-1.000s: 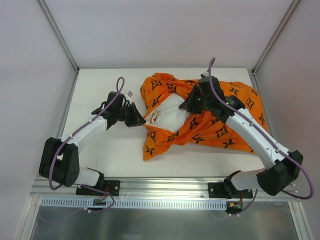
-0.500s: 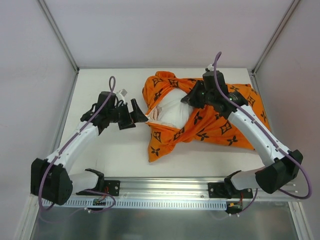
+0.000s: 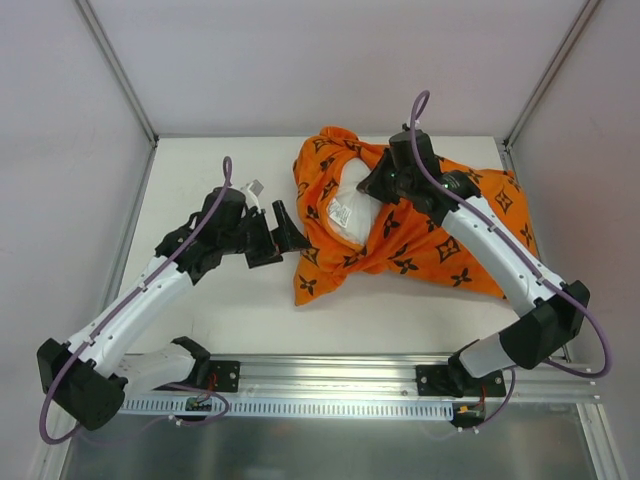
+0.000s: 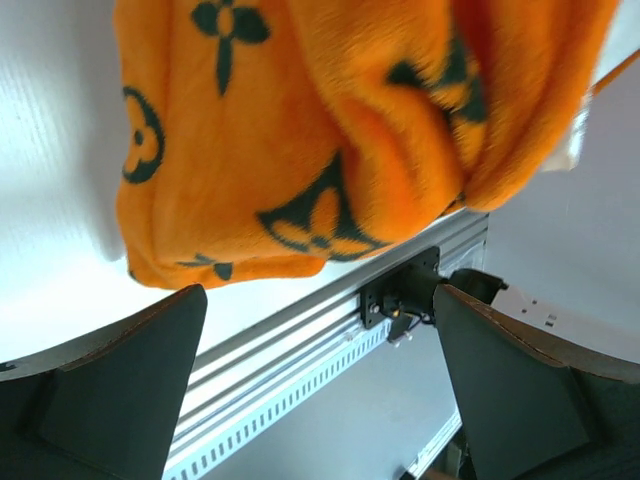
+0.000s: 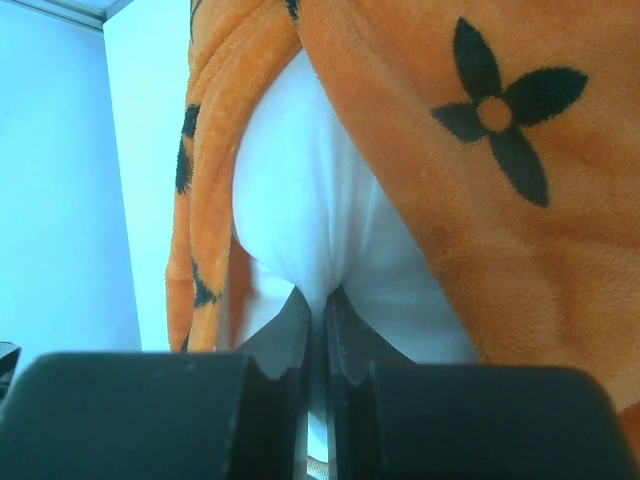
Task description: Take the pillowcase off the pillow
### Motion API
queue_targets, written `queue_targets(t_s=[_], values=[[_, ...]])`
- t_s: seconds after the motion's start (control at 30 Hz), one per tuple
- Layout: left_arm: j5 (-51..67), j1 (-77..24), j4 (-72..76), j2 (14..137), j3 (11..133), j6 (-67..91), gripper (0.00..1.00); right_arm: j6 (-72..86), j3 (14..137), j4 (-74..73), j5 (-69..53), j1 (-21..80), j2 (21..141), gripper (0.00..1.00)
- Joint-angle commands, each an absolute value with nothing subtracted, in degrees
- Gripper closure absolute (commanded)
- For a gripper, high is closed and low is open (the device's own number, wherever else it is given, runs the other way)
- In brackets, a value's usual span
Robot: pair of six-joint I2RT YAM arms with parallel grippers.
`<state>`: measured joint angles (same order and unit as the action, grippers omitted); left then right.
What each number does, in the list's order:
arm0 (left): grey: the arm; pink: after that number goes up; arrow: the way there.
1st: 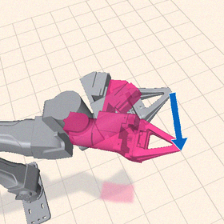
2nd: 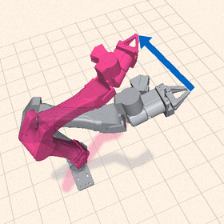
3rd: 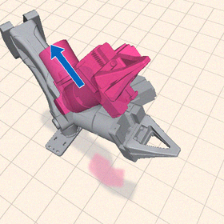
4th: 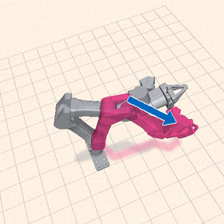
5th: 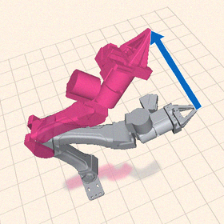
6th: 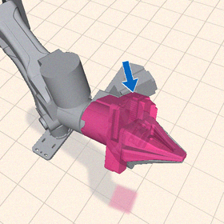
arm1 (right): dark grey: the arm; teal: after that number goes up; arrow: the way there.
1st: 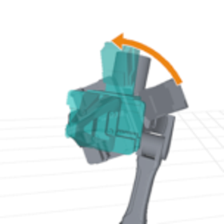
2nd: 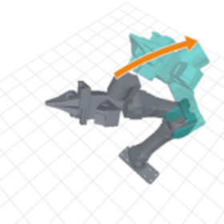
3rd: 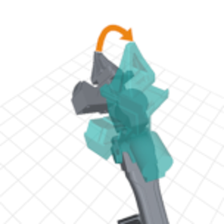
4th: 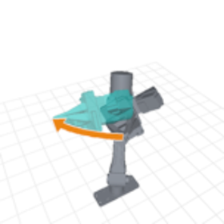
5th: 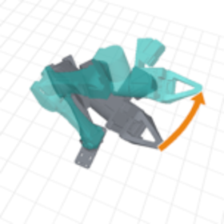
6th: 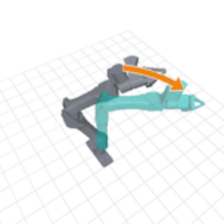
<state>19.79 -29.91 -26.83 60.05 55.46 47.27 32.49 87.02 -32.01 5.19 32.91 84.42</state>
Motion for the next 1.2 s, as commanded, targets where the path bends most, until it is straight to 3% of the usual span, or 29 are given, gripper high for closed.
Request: queue_targets(t_s=[0.0, 0.13, 0.37, 0.67, 0.8, 0.83, 1.07, 1.1, 1.17], values=[[12.67, -33.04, -26.72, 62.4, 60.46, 51.15, 0.01, 32.78, 92.2, -26.63, 7.82, 33.92, 83.49, 0.99], [8.1, -39.88, -26.89, 67.05, 66.6, 49.22, 0.01, 32.7, 93.34, -27.42, 8.0, 34.45, 84.72, 0.99], [-10.78, -44.56, -28.83, 69.08, 68.73, 57.39, 0.01, 32.52, 94.48, -27.95, 8.26, 35.51, 85.87, 0.99], [-10.47, -45.0, -28.83, 78.57, 71.89, 59.59, 0.01, 32.34, 95.36, -28.56, 8.61, 36.12, 86.84, 0.99], [-7.39, -45.88, -29.18, 79.2, 69.1, 60.2, 0.24, 32.08, 96.85, -29.71, 10.8, 35.95, 87.45, 0.99], [-5.38, -45.88, -29.18, 78.67, 67.78, 60.55, 0.37, 32.25, 97.12, -29.62, 12.12, 35.77, 87.63, 0.99], [-0.52, -47.37, -29.09, 69.88, 53.37, 64.68, 0.93, 34.01, 103.35, -30.32, 10.72, 31.91, 90.97, 0.99], [-0.88, -47.37, -29.09, 68.65, 50.48, 65.04, 0.98, 34.45, 103.62, -30.15, 10.46, 31.64, 91.14, 0.99], [-1.14, -47.37, -29.09, 67.59, 47.92, 65.3, 1.0, 34.98, 103.71, -29.27, 9.23, 30.94, 90.79, 0.99]])
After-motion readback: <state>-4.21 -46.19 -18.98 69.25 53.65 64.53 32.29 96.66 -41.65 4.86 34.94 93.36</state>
